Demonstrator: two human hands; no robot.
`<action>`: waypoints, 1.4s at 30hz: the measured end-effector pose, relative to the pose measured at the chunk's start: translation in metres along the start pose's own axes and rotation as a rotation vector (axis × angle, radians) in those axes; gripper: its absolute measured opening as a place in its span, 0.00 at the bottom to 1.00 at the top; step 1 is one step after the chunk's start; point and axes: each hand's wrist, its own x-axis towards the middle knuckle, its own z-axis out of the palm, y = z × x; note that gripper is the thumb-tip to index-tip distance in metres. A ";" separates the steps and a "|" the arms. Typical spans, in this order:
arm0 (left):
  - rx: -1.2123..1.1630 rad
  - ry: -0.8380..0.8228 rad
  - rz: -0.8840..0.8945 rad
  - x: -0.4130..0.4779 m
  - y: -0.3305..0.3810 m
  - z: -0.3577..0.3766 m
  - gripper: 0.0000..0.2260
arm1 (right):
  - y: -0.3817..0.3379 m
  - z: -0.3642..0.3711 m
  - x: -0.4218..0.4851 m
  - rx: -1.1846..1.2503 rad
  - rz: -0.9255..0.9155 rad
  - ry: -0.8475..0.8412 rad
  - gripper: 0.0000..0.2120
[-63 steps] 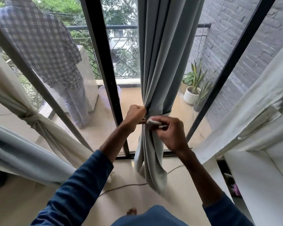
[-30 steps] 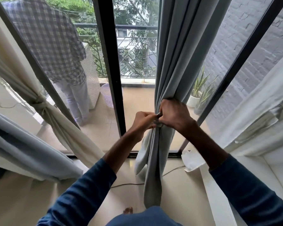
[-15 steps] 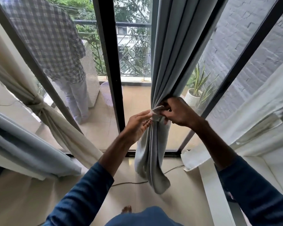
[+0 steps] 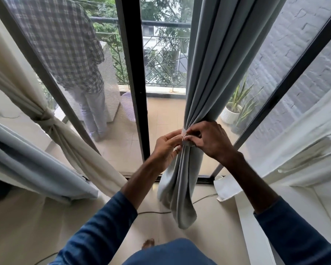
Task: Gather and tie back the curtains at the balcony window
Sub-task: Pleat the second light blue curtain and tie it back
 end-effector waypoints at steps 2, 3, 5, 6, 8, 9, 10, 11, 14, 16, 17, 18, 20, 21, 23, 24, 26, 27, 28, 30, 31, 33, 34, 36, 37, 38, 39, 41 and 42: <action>-0.008 -0.009 0.010 -0.001 0.000 -0.001 0.13 | 0.001 0.003 0.001 0.028 0.002 0.053 0.06; -0.012 -0.009 0.013 0.000 0.000 -0.001 0.13 | 0.002 0.005 0.003 0.035 0.011 0.076 0.06; -0.032 0.000 0.013 0.001 0.000 -0.001 0.11 | 0.004 0.008 0.006 0.034 0.053 0.112 0.08; -0.051 0.004 0.008 0.002 -0.001 -0.002 0.11 | 0.006 0.010 0.008 0.032 0.082 0.120 0.09; -0.085 0.008 -0.002 0.004 -0.002 -0.003 0.13 | 0.010 0.013 0.012 0.030 0.126 0.106 0.11; -0.091 0.004 -0.004 0.005 -0.002 -0.003 0.14 | 0.012 0.013 0.015 0.025 0.144 0.089 0.12; -0.095 -0.006 -0.005 0.005 -0.002 -0.003 0.15 | 0.014 0.011 0.017 0.016 0.157 0.071 0.13; -0.098 -0.015 -0.005 0.005 -0.003 -0.003 0.16 | 0.016 0.009 0.020 0.005 0.163 0.053 0.14; -0.124 -0.035 -0.019 0.005 -0.007 0.002 0.18 | 0.021 0.000 0.022 -0.025 0.152 0.033 0.15; -0.138 -0.031 -0.023 0.005 -0.008 0.003 0.19 | 0.021 -0.003 0.018 -0.015 0.128 0.049 0.14; -0.139 -0.025 -0.025 0.006 -0.007 0.004 0.19 | 0.022 -0.003 0.016 0.003 0.110 0.057 0.13; -0.143 -0.012 -0.031 0.008 -0.006 0.004 0.18 | 0.022 -0.003 0.013 0.028 0.093 0.059 0.11; -0.165 0.021 -0.046 0.010 -0.002 0.005 0.17 | 0.024 -0.003 0.009 0.069 0.077 0.057 0.07; -0.177 0.032 -0.050 0.010 0.000 0.006 0.18 | 0.025 -0.004 0.007 0.075 0.079 0.059 0.06; -0.191 0.040 -0.054 0.010 0.002 0.006 0.19 | 0.025 -0.004 0.003 0.070 0.091 0.077 0.05; -0.193 0.041 -0.058 0.010 0.002 0.006 0.18 | 0.025 -0.004 0.002 0.060 0.097 0.089 0.05; -0.191 0.049 -0.063 0.010 0.001 0.004 0.17 | 0.024 -0.004 -0.001 0.051 0.082 0.105 0.06; -0.188 0.054 -0.064 0.010 0.000 0.004 0.17 | 0.024 -0.005 -0.002 0.065 0.064 0.107 0.06; -0.184 0.058 -0.064 0.010 -0.001 0.004 0.17 | 0.023 -0.007 -0.003 0.094 0.043 0.106 0.06; -0.179 0.068 -0.058 0.008 -0.002 0.003 0.18 | 0.023 -0.011 -0.005 0.153 0.003 0.121 0.06; -0.178 0.074 -0.054 0.007 -0.003 0.003 0.19 | 0.022 -0.014 -0.006 0.173 -0.012 0.139 0.05; -0.183 0.083 -0.043 0.005 -0.003 0.002 0.20 | 0.020 -0.015 -0.006 0.216 -0.017 0.193 0.05; -0.190 0.084 -0.037 0.003 -0.003 0.001 0.19 | 0.019 -0.016 -0.006 0.241 -0.009 0.229 0.05; -0.197 0.077 -0.026 0.001 -0.004 0.002 0.19 | 0.016 -0.014 -0.006 0.236 -0.009 0.308 0.06; -0.195 0.069 -0.017 -0.001 -0.004 0.003 0.19 | 0.014 -0.012 -0.006 0.200 -0.019 0.337 0.06; -0.191 0.063 -0.008 -0.003 -0.005 0.005 0.19 | 0.011 -0.009 -0.006 0.150 -0.029 0.354 0.06; -0.186 0.059 0.001 -0.004 -0.006 0.006 0.19 | 0.008 -0.007 -0.006 0.095 -0.035 0.358 0.06; -0.174 0.055 0.012 -0.007 -0.008 0.010 0.17 | 0.001 -0.002 -0.005 0.006 -0.034 0.338 0.06; -0.166 0.054 0.018 -0.009 -0.008 0.012 0.16 | -0.001 -0.001 -0.004 -0.029 -0.030 0.324 0.06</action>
